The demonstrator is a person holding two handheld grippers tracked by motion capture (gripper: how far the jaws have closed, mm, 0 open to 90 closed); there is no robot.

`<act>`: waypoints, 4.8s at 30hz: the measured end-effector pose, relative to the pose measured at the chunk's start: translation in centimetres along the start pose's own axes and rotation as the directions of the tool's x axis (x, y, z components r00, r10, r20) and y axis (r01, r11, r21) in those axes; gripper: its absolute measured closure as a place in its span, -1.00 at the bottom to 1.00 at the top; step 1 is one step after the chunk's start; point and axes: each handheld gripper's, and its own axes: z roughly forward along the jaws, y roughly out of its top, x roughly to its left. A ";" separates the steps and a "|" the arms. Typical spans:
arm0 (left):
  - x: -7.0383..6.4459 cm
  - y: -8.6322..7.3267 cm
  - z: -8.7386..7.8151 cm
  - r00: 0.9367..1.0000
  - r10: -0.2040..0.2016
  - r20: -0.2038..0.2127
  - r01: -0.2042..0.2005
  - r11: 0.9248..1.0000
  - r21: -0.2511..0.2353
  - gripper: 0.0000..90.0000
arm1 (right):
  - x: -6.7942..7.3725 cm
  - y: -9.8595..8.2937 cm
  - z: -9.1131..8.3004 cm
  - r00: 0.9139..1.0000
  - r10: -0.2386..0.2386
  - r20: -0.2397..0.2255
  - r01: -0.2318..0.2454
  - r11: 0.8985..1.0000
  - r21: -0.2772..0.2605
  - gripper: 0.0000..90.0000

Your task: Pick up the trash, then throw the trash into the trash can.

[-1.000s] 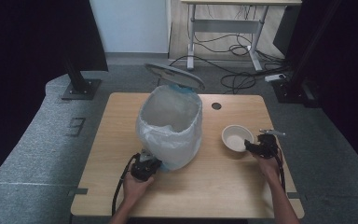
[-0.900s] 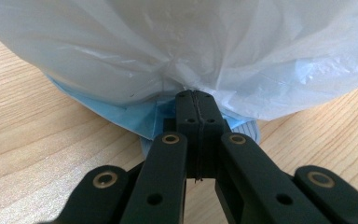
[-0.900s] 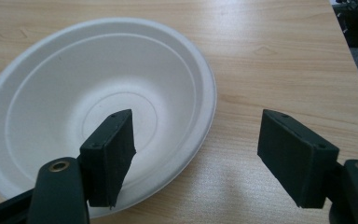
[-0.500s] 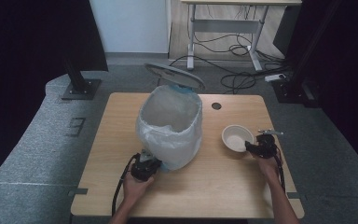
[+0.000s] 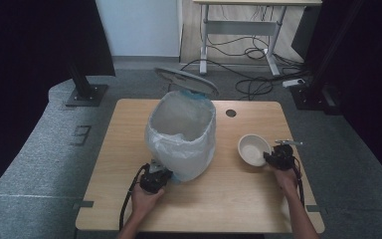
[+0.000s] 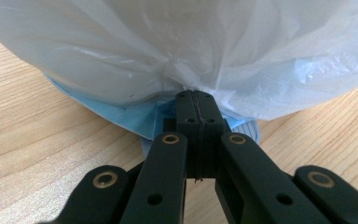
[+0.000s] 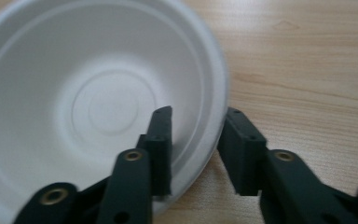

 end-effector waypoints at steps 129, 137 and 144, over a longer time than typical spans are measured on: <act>0.1 -0.1 0.0 1.000 0.010 0.005 -0.010 1.000 -0.005 1.00 | 7.0 7.8 -16.9 0.863 -0.087 -0.498 -0.185 0.864 -0.469 0.85; 0.1 -0.1 0.0 1.000 0.010 0.005 -0.010 1.000 -0.005 1.00 | 8.1 8.7 -17.0 0.848 -0.101 -0.521 -0.185 0.864 -0.468 0.85; 0.1 -0.1 0.0 1.000 0.010 0.006 -0.010 1.000 -0.005 1.00 | 9.5 9.5 -16.8 0.834 -0.112 -0.540 -0.182 0.868 -0.462 0.85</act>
